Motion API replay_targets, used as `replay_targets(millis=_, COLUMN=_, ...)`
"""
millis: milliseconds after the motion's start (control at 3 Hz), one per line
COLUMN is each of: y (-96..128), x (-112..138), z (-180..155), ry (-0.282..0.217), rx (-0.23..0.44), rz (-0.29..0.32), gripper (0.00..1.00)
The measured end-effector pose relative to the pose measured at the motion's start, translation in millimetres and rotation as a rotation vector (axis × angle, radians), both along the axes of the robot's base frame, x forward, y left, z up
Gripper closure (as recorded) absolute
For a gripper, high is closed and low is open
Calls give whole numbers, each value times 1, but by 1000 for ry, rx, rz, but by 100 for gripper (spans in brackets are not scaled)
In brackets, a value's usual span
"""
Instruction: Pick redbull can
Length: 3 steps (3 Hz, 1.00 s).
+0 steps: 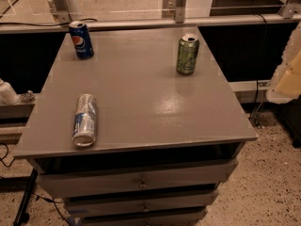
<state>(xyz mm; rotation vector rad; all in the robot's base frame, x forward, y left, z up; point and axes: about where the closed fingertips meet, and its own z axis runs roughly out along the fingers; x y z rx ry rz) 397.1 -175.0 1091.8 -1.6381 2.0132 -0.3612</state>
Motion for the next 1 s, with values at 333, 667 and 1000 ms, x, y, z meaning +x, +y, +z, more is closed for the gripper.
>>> replay_targets(millis=333, y=0, x=0, z=0, ry=0, rx=0, rz=0, gripper=0)
replay_targets(millis=667, y=2, x=0, z=0, ry=-3, rx=2, rz=6, gripper=0)
replay_targets(millis=1000, y=2, x=0, z=0, ry=-3, rx=2, rz=6, gripper=0)
